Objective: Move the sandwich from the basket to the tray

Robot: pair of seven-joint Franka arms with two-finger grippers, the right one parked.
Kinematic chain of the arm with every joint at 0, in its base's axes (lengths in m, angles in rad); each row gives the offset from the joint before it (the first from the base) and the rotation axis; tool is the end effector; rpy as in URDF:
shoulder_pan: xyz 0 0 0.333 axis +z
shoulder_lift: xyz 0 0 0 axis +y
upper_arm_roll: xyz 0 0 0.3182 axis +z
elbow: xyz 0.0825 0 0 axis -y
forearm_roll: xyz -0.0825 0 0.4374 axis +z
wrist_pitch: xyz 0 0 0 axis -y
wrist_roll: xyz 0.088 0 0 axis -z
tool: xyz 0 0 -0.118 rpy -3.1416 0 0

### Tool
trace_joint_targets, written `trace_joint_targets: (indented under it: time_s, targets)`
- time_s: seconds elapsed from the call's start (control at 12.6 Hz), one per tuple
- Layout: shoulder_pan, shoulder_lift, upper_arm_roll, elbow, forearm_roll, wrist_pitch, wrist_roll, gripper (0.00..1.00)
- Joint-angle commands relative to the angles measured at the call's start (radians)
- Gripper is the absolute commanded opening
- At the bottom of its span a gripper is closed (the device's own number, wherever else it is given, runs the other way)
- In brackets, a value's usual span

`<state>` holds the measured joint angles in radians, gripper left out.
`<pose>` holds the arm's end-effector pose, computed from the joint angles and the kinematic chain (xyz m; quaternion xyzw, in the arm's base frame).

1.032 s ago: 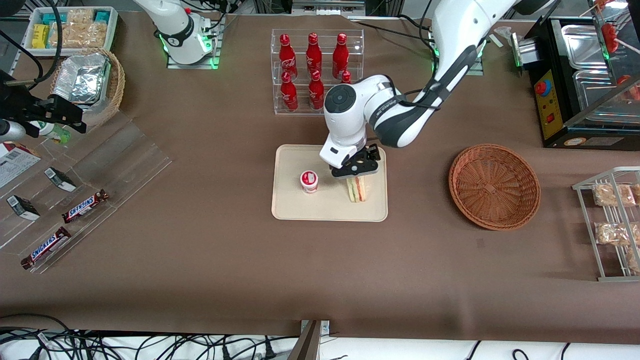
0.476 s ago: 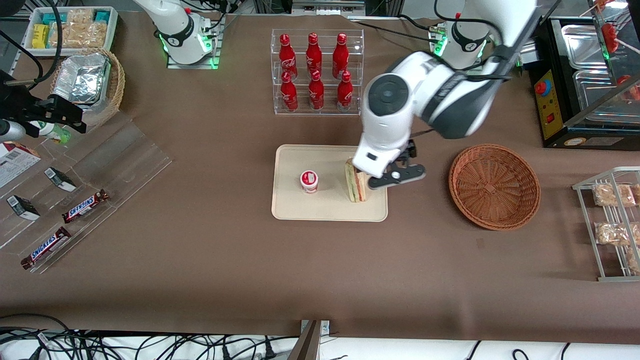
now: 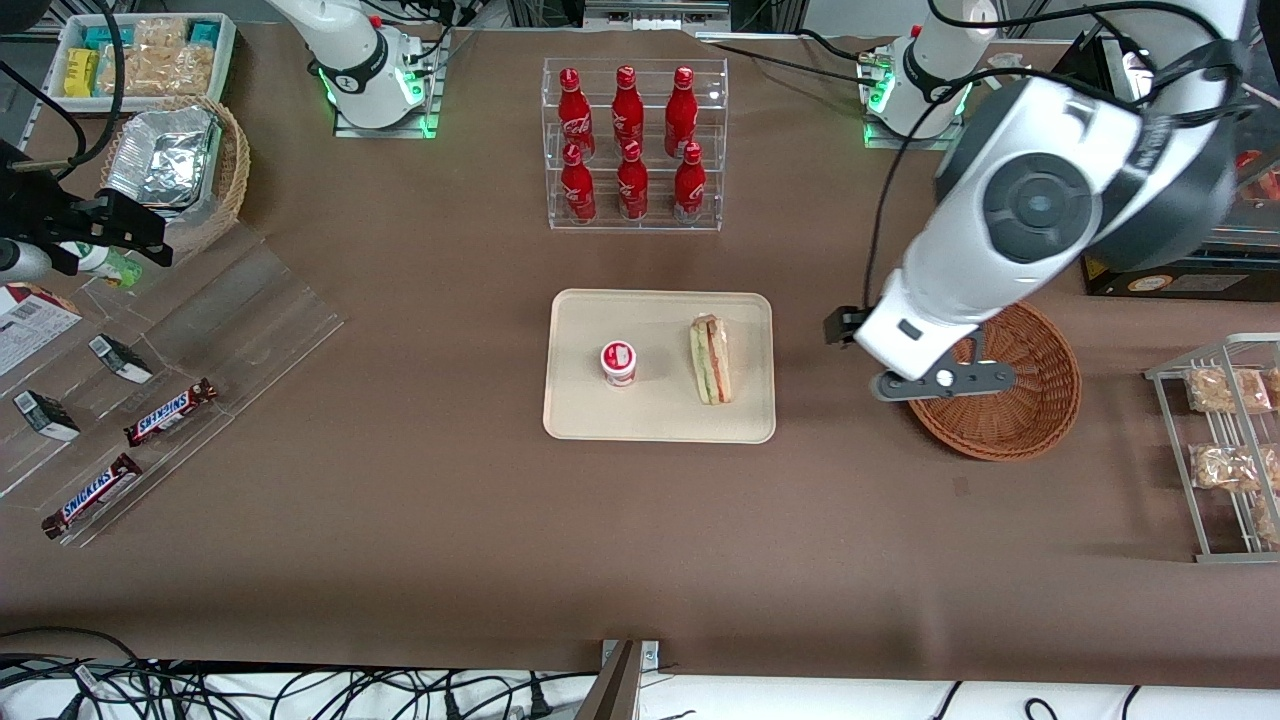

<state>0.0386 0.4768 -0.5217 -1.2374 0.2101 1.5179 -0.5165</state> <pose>0.6798 -0.2434 0.4966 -0.9971 -0.0315 0.0661 0.0227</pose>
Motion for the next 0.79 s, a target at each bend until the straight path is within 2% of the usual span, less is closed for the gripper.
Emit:
trace_joint_targets:
  time_s: [0.0,0.4,0.56,0.71]
  targets:
    - [-0.019,-0.013,0.118,0.044,-0.07,-0.058,0.151,1.0]
    - [-0.089,-0.07,0.385,0.044,-0.17,-0.102,0.381,1.0]
    - [-0.1,-0.073,0.448,0.044,-0.224,-0.113,0.464,1.0]
    - [-0.111,-0.073,0.476,0.044,-0.233,-0.113,0.503,1.0]
